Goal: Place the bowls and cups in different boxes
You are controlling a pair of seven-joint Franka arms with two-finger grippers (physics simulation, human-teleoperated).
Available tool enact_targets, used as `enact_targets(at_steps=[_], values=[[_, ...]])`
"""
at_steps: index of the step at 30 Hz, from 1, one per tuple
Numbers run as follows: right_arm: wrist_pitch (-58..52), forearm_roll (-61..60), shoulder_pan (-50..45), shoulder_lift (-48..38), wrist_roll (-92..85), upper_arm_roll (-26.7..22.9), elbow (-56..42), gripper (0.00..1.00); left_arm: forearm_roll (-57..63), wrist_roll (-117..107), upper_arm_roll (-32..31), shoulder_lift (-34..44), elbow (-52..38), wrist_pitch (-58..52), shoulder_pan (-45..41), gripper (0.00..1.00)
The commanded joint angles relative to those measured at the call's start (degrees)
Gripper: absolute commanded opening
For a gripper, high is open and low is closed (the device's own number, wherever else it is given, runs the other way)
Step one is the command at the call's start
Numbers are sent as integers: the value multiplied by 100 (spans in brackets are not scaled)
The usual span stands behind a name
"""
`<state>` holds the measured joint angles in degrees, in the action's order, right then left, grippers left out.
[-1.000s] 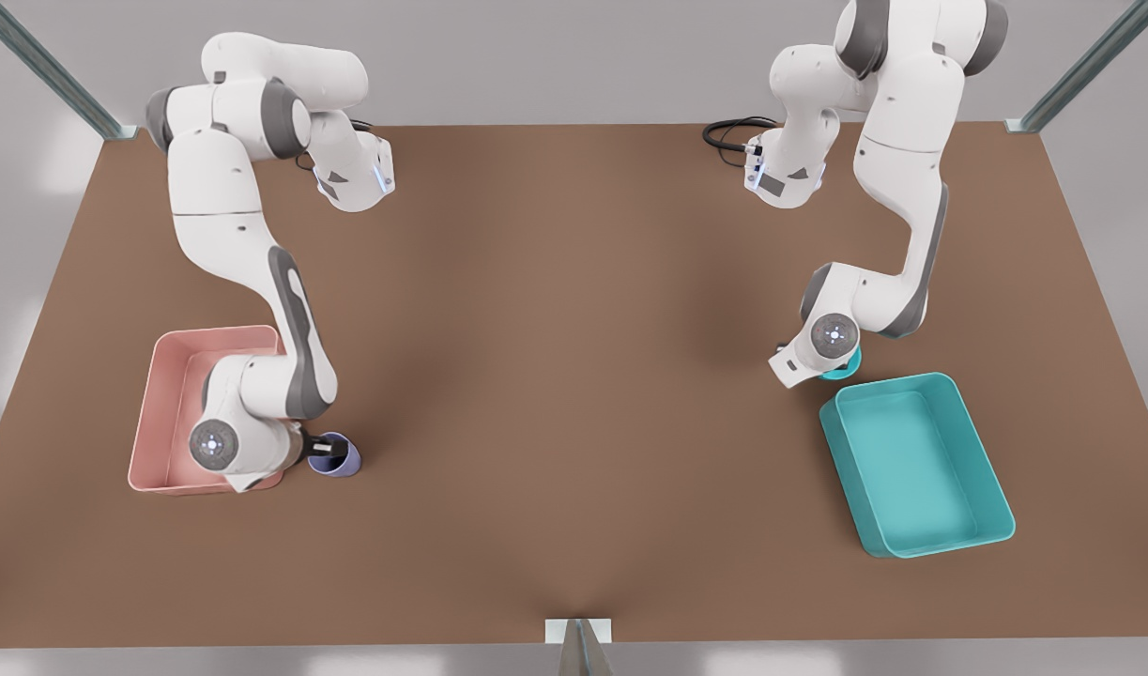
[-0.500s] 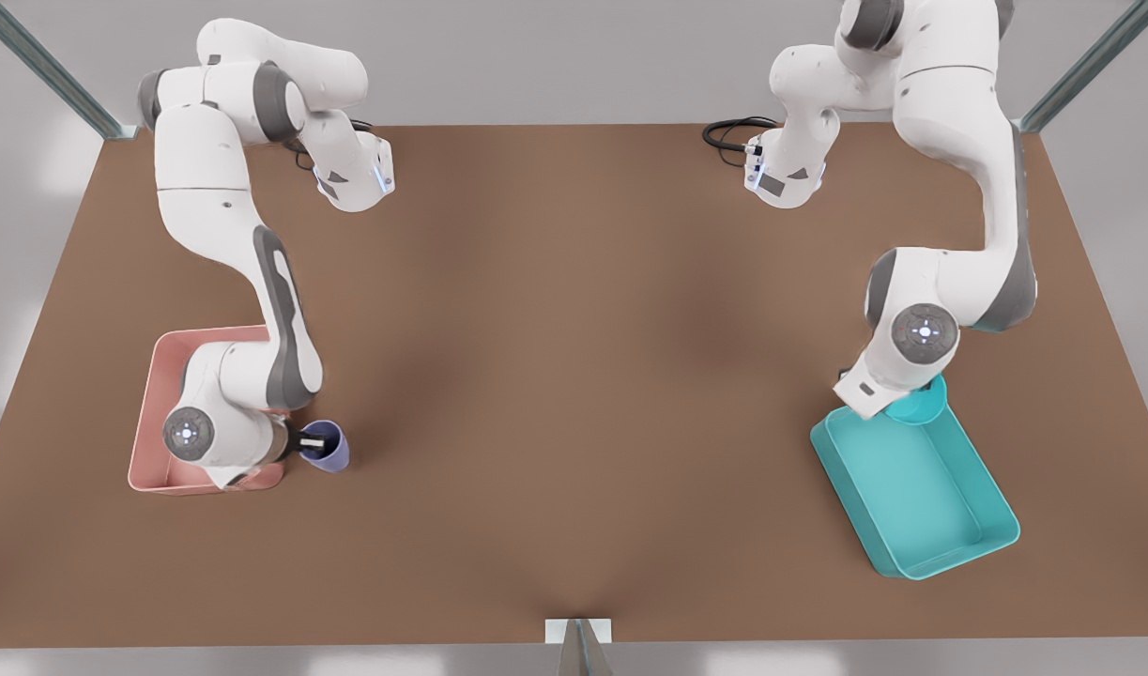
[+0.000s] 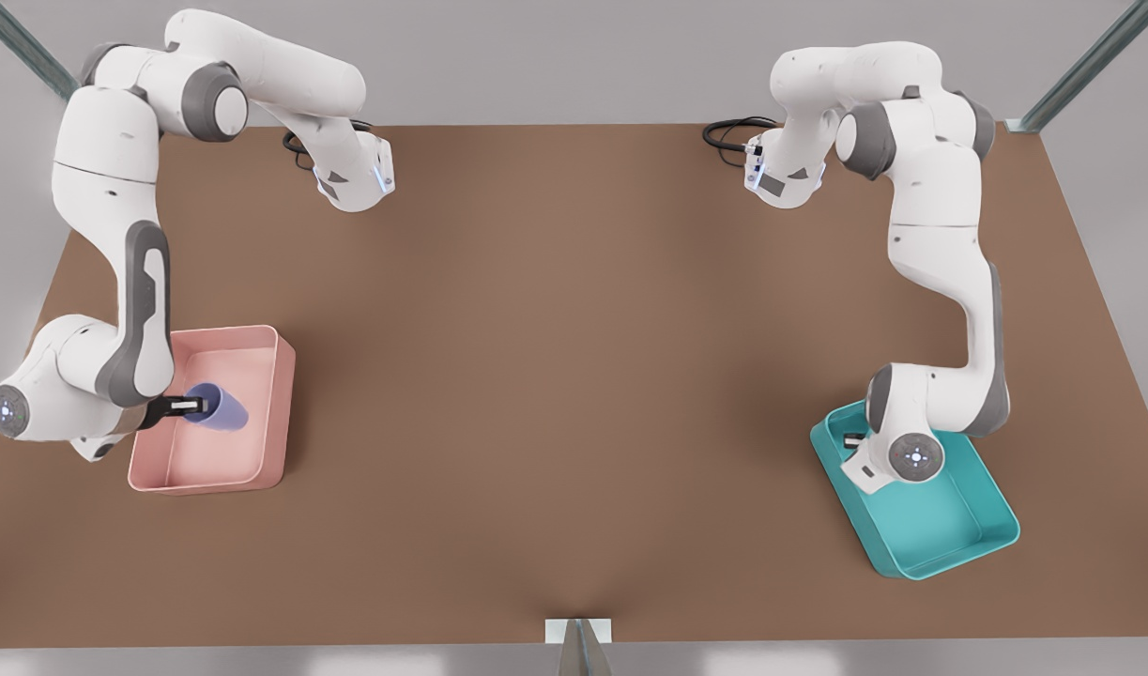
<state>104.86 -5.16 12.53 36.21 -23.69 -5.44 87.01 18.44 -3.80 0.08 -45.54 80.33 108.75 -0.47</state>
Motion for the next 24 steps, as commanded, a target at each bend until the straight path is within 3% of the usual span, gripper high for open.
enact_targets(at_steps=[1,4,6,7,8,9,15,21,24], values=[[1019,103,-14,185,-2439,-1,-26,21,-288,178,0,212,0,112,20,100],[1318,103,-49,449,-2254,-1,-79,21,-841,169,-43,2171,-9,-2059,-129,100],[1326,112,-49,484,-2185,8,-79,21,-1922,-93,-43,2883,-9,-2393,-226,100],[1318,130,-49,484,-2105,8,-79,21,-1862,-595,-52,3200,0,-2639,-594,100],[1247,121,-75,484,-2017,16,-70,52,-1792,-604,-52,3481,-9,-2666,-876,100],[1247,121,-75,493,-2008,25,-70,100,-1765,-595,-61,3587,-35,-2648,-1034,100],[896,121,-146,247,-1991,78,-70,100,-1747,-587,-377,3517,-343,-3132,-1096,100],[-791,103,-365,-860,-1833,78,-8,100,-1756,-560,-369,3517,-343,-3211,-1061,100],[-1890,226,-752,-1177,661,78,-342,100,-1756,-560,-360,3517,-343,-3264,-1061,100]])
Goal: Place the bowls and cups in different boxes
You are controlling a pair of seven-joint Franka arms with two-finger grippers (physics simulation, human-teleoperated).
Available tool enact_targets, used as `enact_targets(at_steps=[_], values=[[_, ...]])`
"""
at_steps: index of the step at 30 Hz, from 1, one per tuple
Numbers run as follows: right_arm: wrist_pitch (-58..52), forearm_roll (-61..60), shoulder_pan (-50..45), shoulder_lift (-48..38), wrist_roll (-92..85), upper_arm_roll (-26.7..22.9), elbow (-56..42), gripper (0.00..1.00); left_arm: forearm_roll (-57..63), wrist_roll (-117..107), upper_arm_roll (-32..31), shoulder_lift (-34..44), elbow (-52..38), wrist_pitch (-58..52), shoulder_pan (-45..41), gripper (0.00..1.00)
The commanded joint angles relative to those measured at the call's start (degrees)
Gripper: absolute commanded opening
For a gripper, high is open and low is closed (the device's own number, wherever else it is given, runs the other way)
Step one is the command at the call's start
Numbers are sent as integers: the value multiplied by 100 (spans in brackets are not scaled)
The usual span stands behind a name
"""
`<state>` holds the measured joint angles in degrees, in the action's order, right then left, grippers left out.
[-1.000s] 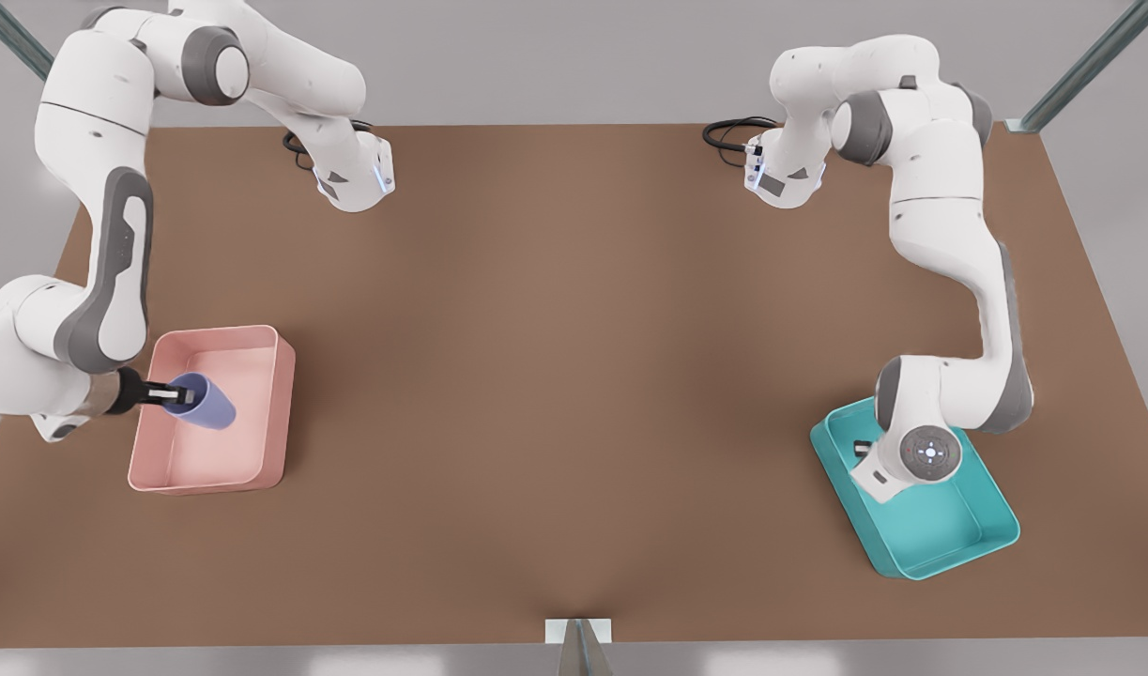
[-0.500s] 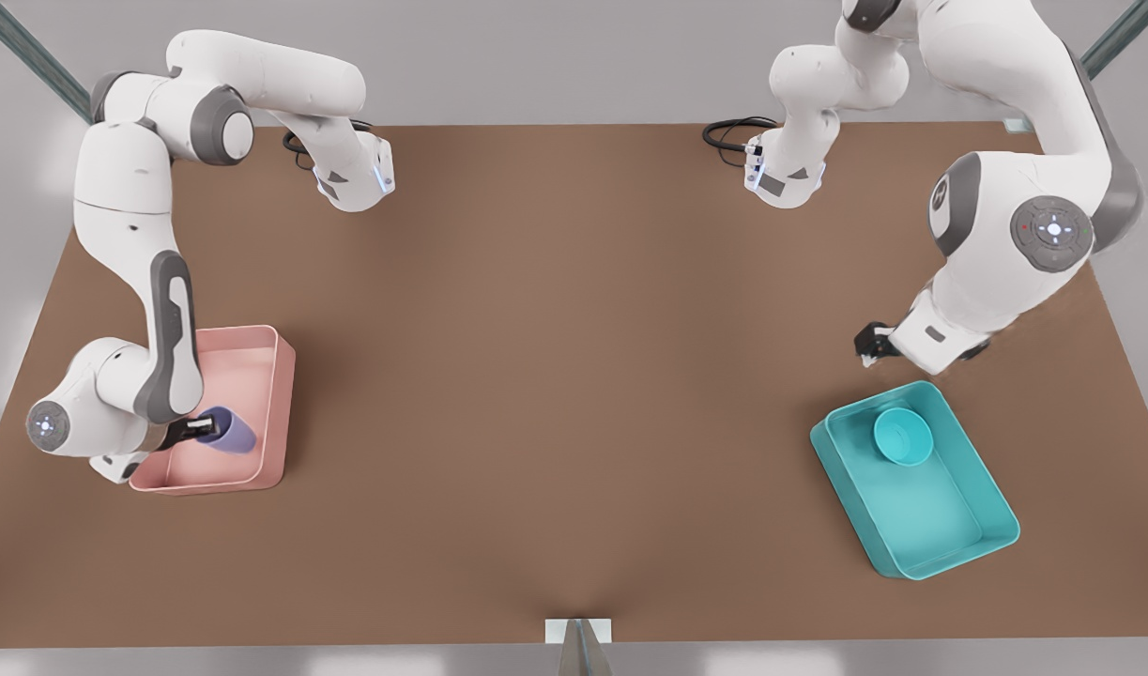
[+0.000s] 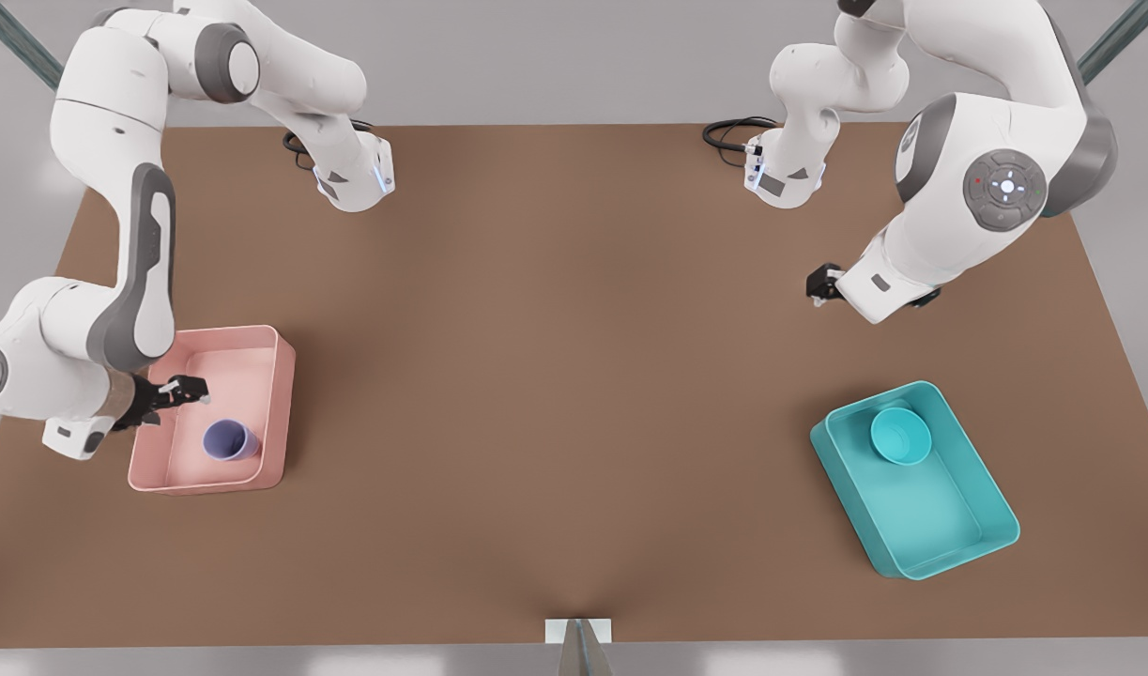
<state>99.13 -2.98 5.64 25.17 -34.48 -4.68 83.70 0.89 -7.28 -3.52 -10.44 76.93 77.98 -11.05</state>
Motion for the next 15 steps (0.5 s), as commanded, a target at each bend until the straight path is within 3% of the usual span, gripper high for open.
enact_targets(at_steps=[1,6,10,15], values=[[-1877,542,-615,-3,2655,11,-529,100,-1,-213,0,6,6,-186,-2,100],[-2293,711,-669,-494,2719,2,-996,100,-1,-213,0,6,6,-213,-2,100],[-2178,649,-608,-1470,3044,29,-179,100,-1,-213,0,-2,6,-195,-2,100],[-2126,693,-599,-1480,3035,38,-170,100,8,-213,0,-11,6,-195,-2,100]])
